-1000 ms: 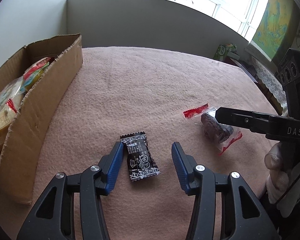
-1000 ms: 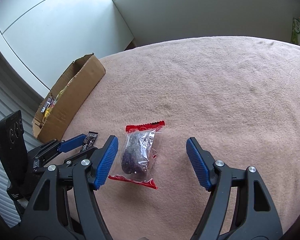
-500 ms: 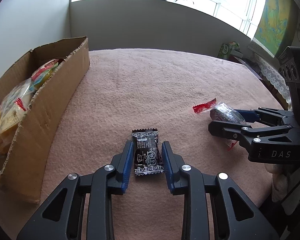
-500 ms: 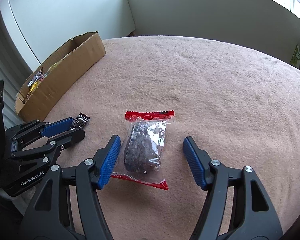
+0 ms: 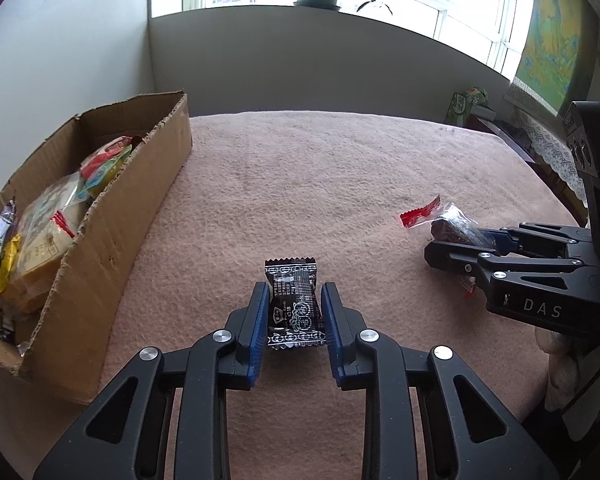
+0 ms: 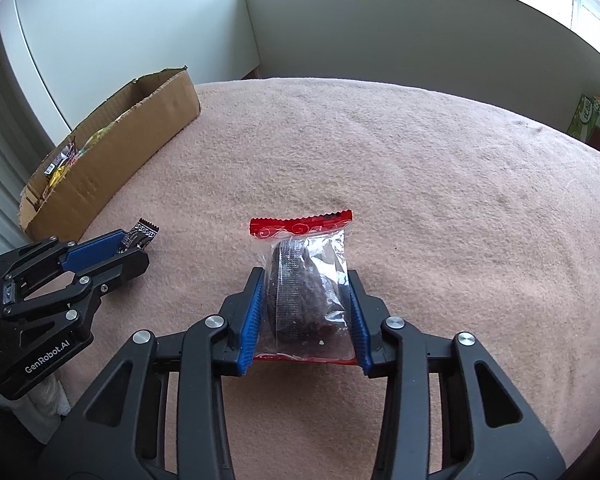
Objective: Organize snacks
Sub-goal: 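Carry the bag and black candy over the box and open both tools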
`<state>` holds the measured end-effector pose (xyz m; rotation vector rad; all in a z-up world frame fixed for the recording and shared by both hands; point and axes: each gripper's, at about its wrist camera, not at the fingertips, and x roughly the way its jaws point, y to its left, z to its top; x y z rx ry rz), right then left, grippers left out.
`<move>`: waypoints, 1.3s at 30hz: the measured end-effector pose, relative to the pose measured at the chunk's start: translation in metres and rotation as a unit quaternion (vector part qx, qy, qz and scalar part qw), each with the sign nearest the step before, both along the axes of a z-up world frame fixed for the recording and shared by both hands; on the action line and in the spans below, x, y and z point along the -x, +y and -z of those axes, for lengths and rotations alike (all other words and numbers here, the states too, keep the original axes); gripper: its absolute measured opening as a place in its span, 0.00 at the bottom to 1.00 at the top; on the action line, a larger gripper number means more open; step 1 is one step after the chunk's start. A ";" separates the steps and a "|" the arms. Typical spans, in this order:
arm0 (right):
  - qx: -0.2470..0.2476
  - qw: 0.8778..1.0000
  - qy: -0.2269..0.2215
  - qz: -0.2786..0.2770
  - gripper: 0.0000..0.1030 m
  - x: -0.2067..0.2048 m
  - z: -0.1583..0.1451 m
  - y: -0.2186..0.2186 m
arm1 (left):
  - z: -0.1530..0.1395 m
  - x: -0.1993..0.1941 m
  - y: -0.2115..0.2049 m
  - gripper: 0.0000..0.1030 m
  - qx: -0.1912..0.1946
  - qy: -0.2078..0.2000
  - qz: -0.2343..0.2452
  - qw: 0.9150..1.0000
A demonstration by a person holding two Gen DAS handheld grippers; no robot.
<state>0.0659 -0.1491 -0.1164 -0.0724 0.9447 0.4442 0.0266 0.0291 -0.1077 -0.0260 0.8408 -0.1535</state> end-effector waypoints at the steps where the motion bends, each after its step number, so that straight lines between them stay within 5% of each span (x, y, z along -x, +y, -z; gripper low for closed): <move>1: -0.001 1.000 0.000 0.000 0.38 0.000 0.000 0.000 | -0.001 0.001 0.001 0.24 0.000 -0.003 -0.002 1.000; 19: -0.028 0.998 -0.049 -0.020 0.38 0.007 -0.046 0.022 | -0.043 0.019 0.026 0.24 0.010 -0.079 -0.032 0.996; 39: -0.092 0.984 -0.100 -0.118 0.38 -0.027 -0.119 0.153 | -0.088 0.013 0.135 0.24 0.027 -0.137 -0.159 0.977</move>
